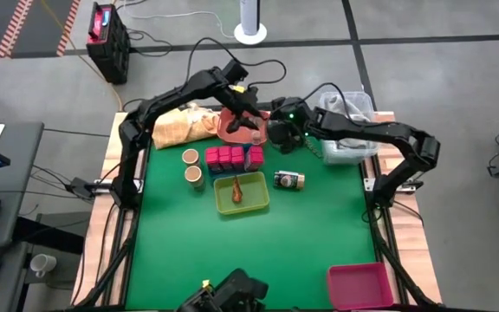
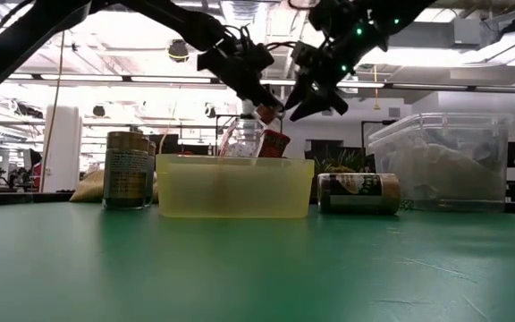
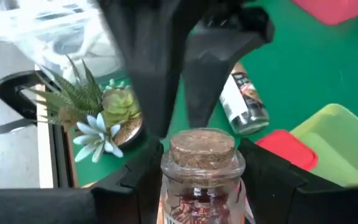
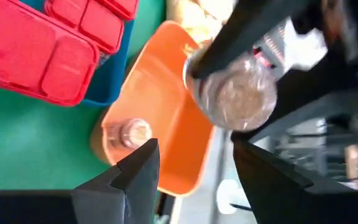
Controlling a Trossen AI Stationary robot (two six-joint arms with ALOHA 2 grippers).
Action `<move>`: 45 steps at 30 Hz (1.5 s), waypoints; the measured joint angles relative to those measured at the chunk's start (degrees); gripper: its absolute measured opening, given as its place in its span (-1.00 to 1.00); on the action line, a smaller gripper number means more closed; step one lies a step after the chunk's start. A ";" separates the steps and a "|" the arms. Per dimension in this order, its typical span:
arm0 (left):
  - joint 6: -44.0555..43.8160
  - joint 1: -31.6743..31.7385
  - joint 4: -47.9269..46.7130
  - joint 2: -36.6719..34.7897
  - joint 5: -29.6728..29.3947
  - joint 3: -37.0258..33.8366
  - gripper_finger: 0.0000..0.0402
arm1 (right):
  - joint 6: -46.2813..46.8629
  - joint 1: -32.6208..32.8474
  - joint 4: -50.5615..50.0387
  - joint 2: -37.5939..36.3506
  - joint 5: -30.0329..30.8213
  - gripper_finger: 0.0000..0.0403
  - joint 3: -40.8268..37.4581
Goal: Sort spices by type
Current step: Put the brown seasoning bottle into the orange bin
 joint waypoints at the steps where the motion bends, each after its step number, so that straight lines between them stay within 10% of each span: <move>1: 0.10 0.00 -0.42 -0.21 -0.01 0.00 -0.12 | -1.52 0.79 -0.03 -0.08 1.37 0.22 0.37; 45: 2.62 -3.54 -8.41 -0.60 -1.41 3.51 -0.12 | -12.71 12.03 1.16 0.66 10.07 0.22 2.49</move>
